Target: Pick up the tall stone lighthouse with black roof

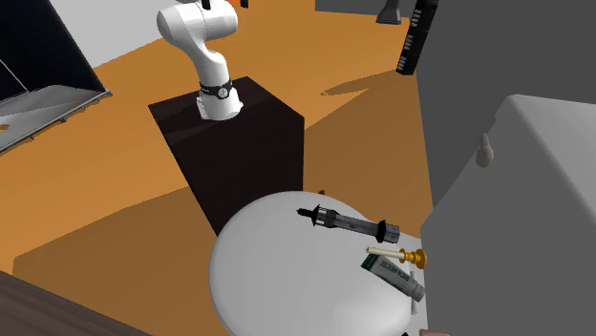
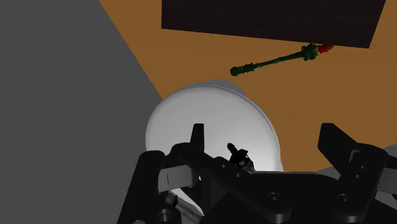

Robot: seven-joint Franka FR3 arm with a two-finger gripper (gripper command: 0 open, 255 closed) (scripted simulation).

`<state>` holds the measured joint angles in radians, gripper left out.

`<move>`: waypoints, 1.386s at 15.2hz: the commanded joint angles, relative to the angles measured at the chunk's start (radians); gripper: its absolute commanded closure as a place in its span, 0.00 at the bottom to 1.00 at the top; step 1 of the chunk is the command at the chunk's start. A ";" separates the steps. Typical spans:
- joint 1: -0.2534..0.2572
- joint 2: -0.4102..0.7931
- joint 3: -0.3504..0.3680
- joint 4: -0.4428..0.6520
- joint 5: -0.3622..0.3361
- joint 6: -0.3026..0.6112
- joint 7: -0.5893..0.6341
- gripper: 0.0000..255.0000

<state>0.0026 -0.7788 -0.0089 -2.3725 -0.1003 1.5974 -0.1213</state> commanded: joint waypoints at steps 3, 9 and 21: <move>0.007 0.048 -0.006 -0.021 -0.006 0.069 -0.016 0.00; 0.025 0.220 -0.019 -0.052 -0.024 0.271 -0.062 0.00; 0.054 0.649 -0.024 0.034 -0.053 0.612 -0.144 0.00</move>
<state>0.0537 -0.1753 -0.0343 -2.3523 -0.1510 2.1777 -0.2607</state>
